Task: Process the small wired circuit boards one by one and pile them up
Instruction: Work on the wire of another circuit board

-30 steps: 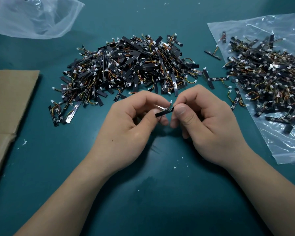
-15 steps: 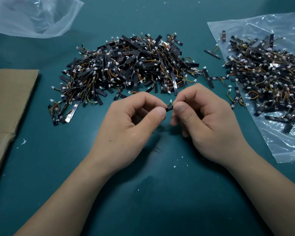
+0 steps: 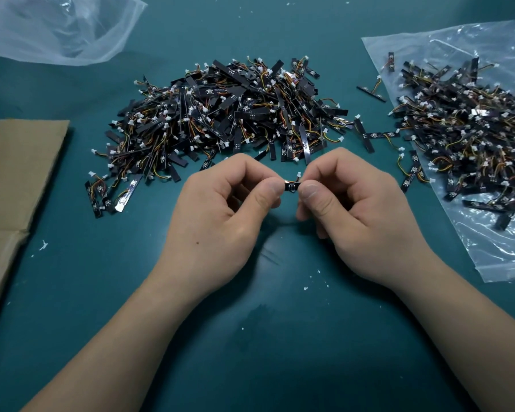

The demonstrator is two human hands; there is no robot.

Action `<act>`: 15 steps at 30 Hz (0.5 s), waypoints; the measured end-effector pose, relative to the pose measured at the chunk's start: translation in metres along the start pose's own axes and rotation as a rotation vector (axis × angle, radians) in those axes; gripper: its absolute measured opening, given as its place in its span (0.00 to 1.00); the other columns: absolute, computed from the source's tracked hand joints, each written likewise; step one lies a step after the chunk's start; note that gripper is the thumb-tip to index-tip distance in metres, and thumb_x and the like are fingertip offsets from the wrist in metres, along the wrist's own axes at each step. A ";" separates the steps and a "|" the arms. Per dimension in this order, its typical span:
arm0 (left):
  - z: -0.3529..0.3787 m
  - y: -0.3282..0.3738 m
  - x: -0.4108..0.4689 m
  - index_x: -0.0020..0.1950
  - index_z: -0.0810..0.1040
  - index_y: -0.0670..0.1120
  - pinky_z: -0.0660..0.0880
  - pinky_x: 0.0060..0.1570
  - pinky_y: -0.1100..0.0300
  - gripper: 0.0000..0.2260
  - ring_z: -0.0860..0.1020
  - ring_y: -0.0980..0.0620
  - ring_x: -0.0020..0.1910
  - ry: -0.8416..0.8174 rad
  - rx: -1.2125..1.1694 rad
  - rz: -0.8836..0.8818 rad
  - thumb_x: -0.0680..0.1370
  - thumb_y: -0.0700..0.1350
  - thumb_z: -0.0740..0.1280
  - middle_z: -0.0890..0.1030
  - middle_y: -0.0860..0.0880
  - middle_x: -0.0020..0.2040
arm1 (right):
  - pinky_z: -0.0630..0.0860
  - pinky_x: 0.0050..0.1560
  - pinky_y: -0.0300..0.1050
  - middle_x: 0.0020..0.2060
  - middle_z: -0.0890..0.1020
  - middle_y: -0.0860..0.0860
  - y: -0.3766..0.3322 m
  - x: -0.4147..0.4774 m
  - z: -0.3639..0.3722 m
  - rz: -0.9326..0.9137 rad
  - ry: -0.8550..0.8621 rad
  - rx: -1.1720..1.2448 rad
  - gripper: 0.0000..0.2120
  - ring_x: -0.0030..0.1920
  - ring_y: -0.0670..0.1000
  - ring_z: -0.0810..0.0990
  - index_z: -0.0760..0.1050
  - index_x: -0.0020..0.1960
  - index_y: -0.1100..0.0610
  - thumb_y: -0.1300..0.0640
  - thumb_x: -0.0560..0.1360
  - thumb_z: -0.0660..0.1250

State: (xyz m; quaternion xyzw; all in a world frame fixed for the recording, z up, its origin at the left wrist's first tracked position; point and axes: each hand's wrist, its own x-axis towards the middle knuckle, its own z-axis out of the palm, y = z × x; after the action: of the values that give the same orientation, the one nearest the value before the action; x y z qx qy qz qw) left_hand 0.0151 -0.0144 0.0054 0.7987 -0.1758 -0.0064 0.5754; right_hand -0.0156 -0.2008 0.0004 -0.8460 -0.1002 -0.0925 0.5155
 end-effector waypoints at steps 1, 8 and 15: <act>0.000 0.000 0.000 0.44 0.81 0.51 0.76 0.36 0.58 0.05 0.79 0.49 0.34 0.002 -0.004 -0.002 0.80 0.47 0.69 0.82 0.56 0.36 | 0.72 0.35 0.34 0.35 0.83 0.45 0.000 0.000 -0.001 0.001 -0.002 -0.006 0.05 0.31 0.49 0.80 0.74 0.48 0.49 0.56 0.83 0.65; 0.002 -0.001 -0.002 0.45 0.82 0.50 0.78 0.38 0.45 0.06 0.80 0.41 0.36 -0.034 -0.058 -0.018 0.79 0.49 0.69 0.83 0.47 0.37 | 0.72 0.32 0.37 0.35 0.84 0.44 0.000 0.000 -0.002 0.031 0.004 0.024 0.05 0.28 0.50 0.78 0.74 0.47 0.48 0.53 0.83 0.64; 0.000 0.002 -0.002 0.44 0.81 0.50 0.74 0.34 0.58 0.05 0.79 0.46 0.34 -0.001 0.008 0.035 0.80 0.47 0.69 0.80 0.49 0.36 | 0.74 0.33 0.39 0.36 0.84 0.43 0.000 0.000 -0.001 0.015 -0.014 -0.004 0.05 0.30 0.50 0.79 0.74 0.48 0.47 0.51 0.83 0.64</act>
State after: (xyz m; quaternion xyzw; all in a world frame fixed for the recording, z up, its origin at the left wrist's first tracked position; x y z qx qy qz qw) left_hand 0.0128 -0.0142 0.0067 0.7979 -0.1903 0.0040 0.5720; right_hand -0.0158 -0.2019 0.0015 -0.8484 -0.0970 -0.0830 0.5137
